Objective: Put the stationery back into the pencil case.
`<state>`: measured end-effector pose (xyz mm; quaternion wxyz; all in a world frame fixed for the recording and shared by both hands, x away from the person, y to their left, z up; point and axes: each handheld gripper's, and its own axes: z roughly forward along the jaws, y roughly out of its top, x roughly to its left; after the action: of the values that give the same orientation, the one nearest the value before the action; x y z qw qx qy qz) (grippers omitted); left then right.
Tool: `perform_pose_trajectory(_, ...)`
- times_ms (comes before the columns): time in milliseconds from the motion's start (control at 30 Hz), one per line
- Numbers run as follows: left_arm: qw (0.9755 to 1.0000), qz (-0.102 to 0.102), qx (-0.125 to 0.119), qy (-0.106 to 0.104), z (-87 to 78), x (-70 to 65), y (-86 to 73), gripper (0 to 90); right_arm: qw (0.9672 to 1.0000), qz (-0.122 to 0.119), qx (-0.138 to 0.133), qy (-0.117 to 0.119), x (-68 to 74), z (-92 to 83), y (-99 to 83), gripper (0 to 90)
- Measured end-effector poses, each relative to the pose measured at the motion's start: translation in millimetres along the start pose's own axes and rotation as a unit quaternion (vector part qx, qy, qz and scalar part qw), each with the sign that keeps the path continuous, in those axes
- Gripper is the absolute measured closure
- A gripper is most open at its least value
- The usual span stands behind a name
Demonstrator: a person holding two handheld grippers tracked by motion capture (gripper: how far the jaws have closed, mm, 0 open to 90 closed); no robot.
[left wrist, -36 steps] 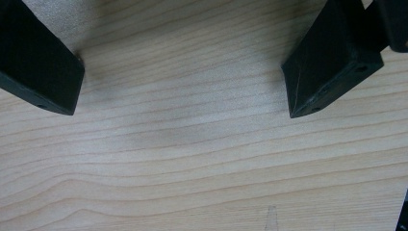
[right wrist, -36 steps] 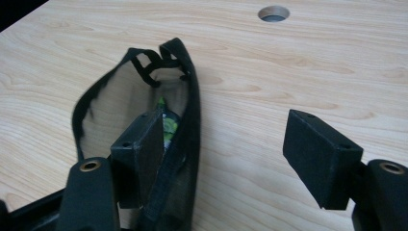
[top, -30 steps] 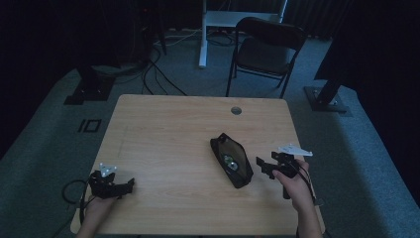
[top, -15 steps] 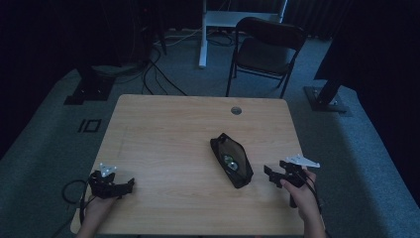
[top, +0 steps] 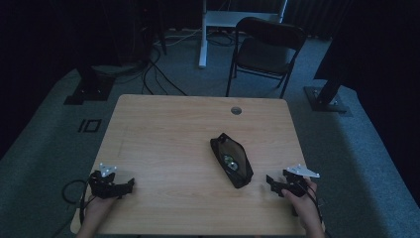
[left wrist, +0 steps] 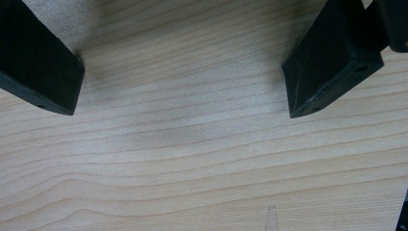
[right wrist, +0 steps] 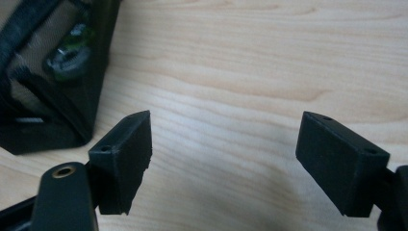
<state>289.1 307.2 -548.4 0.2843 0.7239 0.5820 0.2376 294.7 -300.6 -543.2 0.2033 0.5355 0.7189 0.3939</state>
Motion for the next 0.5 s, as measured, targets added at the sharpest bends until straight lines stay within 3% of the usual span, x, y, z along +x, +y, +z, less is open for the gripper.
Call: perform_pose_trajectory(500, 1.0, 0.0, 0.0, 0.0, 0.0, 0.0, 0.0, 0.6, 0.9966, 0.023, -0.018, -0.077, -3.1, -8.3, -15.0, 13.6)
